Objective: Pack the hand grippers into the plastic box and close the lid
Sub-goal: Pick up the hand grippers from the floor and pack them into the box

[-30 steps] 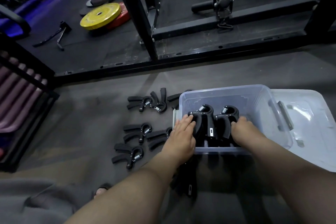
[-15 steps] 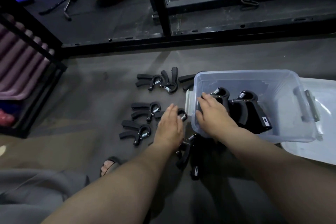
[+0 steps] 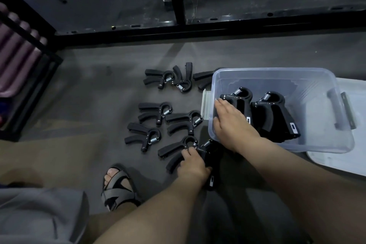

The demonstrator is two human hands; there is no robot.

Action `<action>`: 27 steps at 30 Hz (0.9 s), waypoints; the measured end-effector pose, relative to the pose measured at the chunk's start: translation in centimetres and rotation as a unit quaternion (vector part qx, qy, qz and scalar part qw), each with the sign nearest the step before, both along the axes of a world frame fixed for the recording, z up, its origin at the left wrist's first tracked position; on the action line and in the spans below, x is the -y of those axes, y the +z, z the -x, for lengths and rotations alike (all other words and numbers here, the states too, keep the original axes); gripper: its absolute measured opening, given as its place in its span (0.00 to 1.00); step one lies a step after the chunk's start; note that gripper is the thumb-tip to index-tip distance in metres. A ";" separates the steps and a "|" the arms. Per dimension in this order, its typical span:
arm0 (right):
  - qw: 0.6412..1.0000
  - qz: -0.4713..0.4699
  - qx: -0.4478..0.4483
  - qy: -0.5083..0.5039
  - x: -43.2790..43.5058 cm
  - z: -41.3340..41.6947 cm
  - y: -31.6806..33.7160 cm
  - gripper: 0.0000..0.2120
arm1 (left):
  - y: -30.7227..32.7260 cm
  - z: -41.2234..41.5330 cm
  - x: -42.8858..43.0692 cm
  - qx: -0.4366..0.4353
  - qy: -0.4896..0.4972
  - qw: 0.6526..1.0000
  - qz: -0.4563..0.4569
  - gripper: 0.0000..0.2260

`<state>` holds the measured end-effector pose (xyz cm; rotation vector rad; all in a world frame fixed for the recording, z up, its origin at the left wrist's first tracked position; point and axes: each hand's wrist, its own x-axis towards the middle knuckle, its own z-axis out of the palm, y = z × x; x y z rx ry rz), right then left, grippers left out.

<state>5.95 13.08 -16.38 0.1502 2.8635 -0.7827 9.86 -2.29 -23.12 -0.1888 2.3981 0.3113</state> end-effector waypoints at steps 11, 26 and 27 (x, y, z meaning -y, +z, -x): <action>1.000 0.005 0.024 0.001 -0.1 0.2 0.1 0.28 | 1.5 3.0 2.5 -0.011 0.001 0.995 -0.103 0.16; 0.998 0.062 0.021 0.022 -1.0 -0.8 2.4 0.26 | 13.9 7.9 1.5 -0.304 0.216 0.877 -0.303 0.08; 0.996 0.092 0.002 0.000 -1.2 -0.7 3.0 0.25 | 14.3 7.8 0.9 -0.301 0.213 0.873 -0.320 0.07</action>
